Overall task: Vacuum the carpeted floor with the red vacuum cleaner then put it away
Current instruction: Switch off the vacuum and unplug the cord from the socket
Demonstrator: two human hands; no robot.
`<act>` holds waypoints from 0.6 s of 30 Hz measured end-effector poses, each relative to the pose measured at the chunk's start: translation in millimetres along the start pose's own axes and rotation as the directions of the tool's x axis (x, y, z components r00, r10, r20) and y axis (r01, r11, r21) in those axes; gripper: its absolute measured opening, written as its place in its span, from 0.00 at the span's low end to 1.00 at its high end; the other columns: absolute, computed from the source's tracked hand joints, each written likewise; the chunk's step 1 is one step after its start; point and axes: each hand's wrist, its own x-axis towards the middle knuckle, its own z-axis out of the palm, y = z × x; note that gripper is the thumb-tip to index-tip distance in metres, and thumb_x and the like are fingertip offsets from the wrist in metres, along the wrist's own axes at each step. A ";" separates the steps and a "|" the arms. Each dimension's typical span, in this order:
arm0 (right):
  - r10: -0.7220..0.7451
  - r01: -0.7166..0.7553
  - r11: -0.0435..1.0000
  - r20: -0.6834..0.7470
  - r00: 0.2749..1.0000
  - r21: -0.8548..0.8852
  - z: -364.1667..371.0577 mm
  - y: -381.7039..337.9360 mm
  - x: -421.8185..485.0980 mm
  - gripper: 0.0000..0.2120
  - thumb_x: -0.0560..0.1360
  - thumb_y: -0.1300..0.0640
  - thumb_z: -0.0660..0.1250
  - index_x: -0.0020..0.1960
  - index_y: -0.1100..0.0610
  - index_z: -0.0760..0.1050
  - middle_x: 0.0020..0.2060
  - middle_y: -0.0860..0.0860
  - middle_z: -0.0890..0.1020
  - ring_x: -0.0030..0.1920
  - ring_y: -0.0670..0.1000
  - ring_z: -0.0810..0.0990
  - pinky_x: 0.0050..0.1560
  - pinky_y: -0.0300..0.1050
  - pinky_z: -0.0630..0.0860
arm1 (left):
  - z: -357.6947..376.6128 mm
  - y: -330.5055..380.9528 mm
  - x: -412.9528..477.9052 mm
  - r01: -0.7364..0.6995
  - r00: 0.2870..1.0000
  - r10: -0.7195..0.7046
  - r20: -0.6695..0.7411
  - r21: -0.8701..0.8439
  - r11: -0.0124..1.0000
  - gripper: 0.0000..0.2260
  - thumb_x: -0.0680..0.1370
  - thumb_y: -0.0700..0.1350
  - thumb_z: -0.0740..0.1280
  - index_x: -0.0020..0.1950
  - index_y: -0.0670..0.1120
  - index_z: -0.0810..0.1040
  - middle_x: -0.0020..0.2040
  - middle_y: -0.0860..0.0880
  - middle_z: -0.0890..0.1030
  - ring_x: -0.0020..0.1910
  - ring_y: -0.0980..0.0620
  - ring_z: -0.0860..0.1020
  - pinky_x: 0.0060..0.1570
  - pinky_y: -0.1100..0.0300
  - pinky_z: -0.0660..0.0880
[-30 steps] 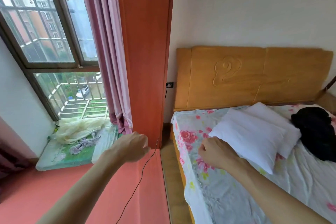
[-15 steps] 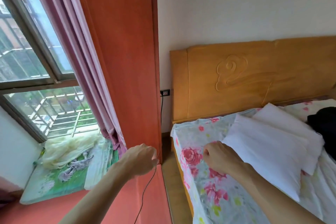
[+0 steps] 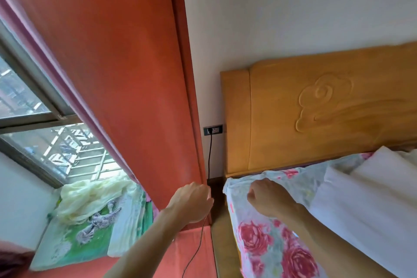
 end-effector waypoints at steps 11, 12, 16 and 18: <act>0.078 -0.078 0.994 0.005 0.997 0.081 -13.0 10.9 157.4 0.10 0.81 0.53 0.58 0.43 0.56 0.69 0.39 0.51 0.72 0.41 0.52 0.73 0.41 0.42 0.67 | -24.8 -26.8 159.2 -0.140 0.977 0.119 0.176 0.109 0.984 0.16 0.84 0.50 0.55 0.64 0.44 0.75 0.64 0.43 0.78 0.63 0.43 0.76 0.62 0.49 0.73; 0.074 -0.074 0.993 0.010 0.997 0.093 -12.3 10.6 170.2 0.10 0.81 0.53 0.58 0.43 0.57 0.69 0.40 0.52 0.73 0.41 0.52 0.73 0.41 0.43 0.67 | -25.9 -28.6 171.7 -0.142 0.976 0.118 0.184 0.125 0.982 0.16 0.84 0.50 0.55 0.63 0.43 0.75 0.64 0.43 0.77 0.63 0.42 0.76 0.62 0.50 0.73; 0.046 -0.058 0.989 0.087 0.995 0.135 3.1 7.5 218.5 0.12 0.81 0.53 0.57 0.49 0.59 0.74 0.46 0.56 0.78 0.49 0.57 0.79 0.45 0.46 0.72 | -18.4 -27.8 201.7 -0.149 0.965 0.116 0.233 0.128 0.981 0.15 0.82 0.50 0.55 0.61 0.44 0.75 0.63 0.43 0.78 0.63 0.41 0.76 0.60 0.51 0.72; 0.039 -0.066 0.971 0.120 0.992 0.228 15.5 2.1 254.4 0.13 0.80 0.53 0.57 0.54 0.61 0.75 0.51 0.58 0.79 0.52 0.58 0.79 0.47 0.47 0.72 | -10.7 -30.4 215.2 -0.132 0.954 0.100 0.282 0.098 0.986 0.16 0.82 0.50 0.55 0.61 0.43 0.75 0.62 0.42 0.78 0.62 0.41 0.75 0.60 0.51 0.72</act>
